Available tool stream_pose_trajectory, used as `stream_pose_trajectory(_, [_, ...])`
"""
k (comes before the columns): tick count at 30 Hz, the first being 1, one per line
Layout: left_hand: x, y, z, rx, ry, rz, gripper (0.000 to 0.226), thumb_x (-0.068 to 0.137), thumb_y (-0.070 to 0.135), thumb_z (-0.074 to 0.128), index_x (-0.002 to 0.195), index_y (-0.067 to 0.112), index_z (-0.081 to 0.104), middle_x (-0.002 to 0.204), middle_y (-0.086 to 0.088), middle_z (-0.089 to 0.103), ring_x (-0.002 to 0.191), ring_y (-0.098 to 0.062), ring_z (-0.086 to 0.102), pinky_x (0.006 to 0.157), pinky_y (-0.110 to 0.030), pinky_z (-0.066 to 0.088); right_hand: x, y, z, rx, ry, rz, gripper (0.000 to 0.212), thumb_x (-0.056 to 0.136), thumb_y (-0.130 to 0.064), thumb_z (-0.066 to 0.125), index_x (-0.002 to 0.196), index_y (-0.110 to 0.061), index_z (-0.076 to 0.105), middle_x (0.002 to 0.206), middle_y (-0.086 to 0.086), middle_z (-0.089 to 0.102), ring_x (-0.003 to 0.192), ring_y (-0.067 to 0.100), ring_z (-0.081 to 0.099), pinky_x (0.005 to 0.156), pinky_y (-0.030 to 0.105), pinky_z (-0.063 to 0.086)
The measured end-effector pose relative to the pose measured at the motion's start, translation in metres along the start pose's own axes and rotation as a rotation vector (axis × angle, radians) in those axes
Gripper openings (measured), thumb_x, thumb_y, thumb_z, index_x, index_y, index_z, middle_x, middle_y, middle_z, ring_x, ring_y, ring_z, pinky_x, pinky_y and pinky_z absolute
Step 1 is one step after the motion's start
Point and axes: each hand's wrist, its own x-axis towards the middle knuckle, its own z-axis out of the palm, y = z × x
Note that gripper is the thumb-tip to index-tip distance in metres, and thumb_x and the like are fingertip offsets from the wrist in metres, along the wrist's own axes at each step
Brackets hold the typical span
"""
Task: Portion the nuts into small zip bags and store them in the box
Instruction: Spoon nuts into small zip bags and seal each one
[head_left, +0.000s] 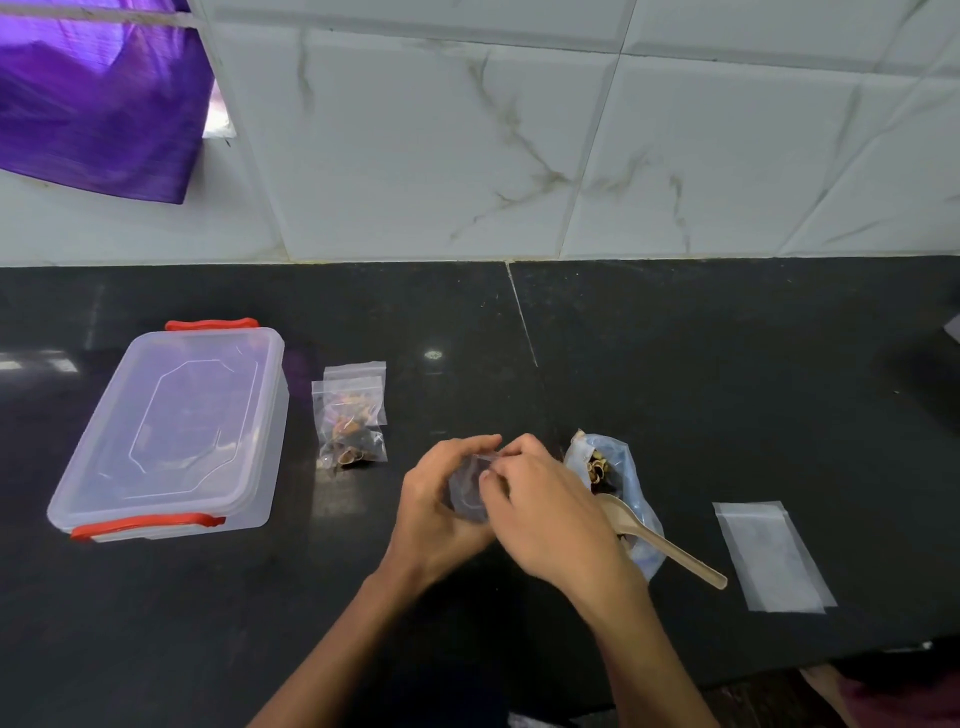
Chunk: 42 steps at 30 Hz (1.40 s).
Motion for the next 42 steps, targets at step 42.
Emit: stream_pose_trajectory(42, [-0.016, -0.010, 0.017, 0.001, -0.043, -0.100, 0.037, 0.068, 0.018, 0.080, 0.100, 0.023, 0.063, 0.102, 0.012, 0.061, 0.101, -0.017, 0.062, 0.085, -0.032, 0.052, -0.037, 0.084, -0.045, 0.315, 0.201, 0.400, 0.024, 0.090, -0.031, 0.062, 0.114, -0.029, 0.063, 0.114, -0.008, 0.064, 0.101, 0.007, 0.056, 0.079, 0.024, 0.043])
